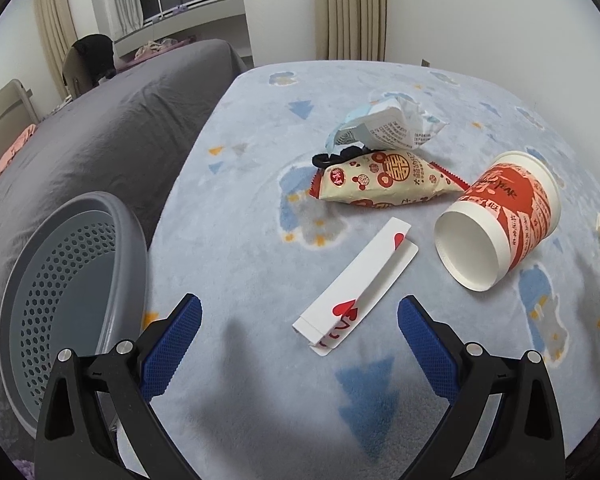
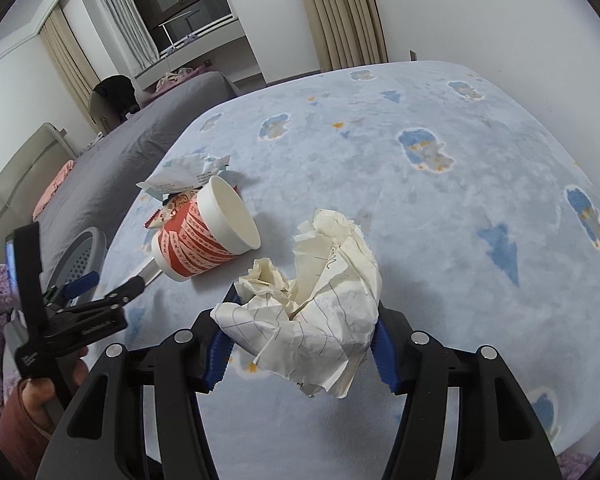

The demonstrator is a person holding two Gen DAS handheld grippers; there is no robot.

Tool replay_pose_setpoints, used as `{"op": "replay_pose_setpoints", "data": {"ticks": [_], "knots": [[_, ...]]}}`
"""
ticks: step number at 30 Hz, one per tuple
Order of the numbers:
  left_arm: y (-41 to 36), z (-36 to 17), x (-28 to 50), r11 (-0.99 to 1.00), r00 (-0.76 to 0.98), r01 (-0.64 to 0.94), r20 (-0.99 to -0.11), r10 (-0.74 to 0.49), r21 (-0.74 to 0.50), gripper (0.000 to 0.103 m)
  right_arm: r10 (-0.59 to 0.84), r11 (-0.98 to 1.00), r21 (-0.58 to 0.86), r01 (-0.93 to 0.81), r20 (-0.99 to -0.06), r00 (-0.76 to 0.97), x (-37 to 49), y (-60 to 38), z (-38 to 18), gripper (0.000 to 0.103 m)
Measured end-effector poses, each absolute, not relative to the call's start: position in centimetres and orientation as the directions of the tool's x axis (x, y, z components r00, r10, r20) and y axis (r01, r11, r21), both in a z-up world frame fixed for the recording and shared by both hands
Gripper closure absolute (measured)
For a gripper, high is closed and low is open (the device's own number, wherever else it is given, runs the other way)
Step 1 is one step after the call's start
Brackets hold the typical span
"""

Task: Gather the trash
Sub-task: 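Close the right tool on the crumpled tissues while the left tool grasps the white paper strip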

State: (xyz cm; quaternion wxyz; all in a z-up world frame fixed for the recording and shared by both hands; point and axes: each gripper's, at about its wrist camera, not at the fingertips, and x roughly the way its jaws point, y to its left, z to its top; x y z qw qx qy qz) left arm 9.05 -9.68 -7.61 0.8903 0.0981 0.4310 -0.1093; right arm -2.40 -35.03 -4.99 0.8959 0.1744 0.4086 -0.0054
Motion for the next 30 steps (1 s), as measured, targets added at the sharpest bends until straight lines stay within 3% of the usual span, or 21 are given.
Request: {"op": "replay_pose_setpoints", "data": {"ticks": [10, 12, 16, 18, 20, 24, 30], "knots": [[-11.5, -8.7, 10.2, 0.941, 0.580, 0.323, -0.807, -0.112, 0.102, 0.009, 0.182, 0.925, 0.358, 0.130, -0.717, 0.673, -2.2, -35.5, -5.1, 0.046], [-11.6, -8.6, 10.4, 0.937, 0.564, 0.344, -0.812, -0.150, 0.066, 0.026, 0.188, 0.923, 0.363, 0.129, -0.715, 0.673, -2.1, -35.6, -5.1, 0.046], [-12.1, -8.5, 10.2, 0.924, 0.542, 0.383, -0.815, -0.205, 0.022, 0.048, 0.193, 0.922, 0.366, 0.124, -0.714, 0.673, -2.1, -35.5, -5.2, 0.046], [-12.5, -8.3, 9.8, 0.915, 0.545, 0.403, -0.811, -0.212, 0.032, 0.067, 0.192, 0.923, 0.364, 0.124, -0.714, 0.673, -2.0, -35.4, -5.2, 0.046], [-12.7, -8.1, 9.5, 0.909, 0.543, 0.416, -0.810, -0.221, 0.030, 0.075, 0.191, 0.923, 0.364, 0.124, -0.714, 0.673, -2.1, -35.4, -5.2, 0.046], [-11.9, -7.7, 9.1, 0.916, 0.550, 0.401, -0.806, -0.217, 0.027, 0.084, 0.185, 0.926, 0.355, 0.125, -0.719, 0.670, -2.0, -35.2, -5.3, 0.046], [-10.0, -6.2, 8.6, 0.932, 0.572, 0.363, -0.788, -0.229, -0.007, 0.086, 0.170, 0.936, 0.332, 0.118, -0.718, 0.675, -2.2, -34.3, -4.9, 0.046]]}}
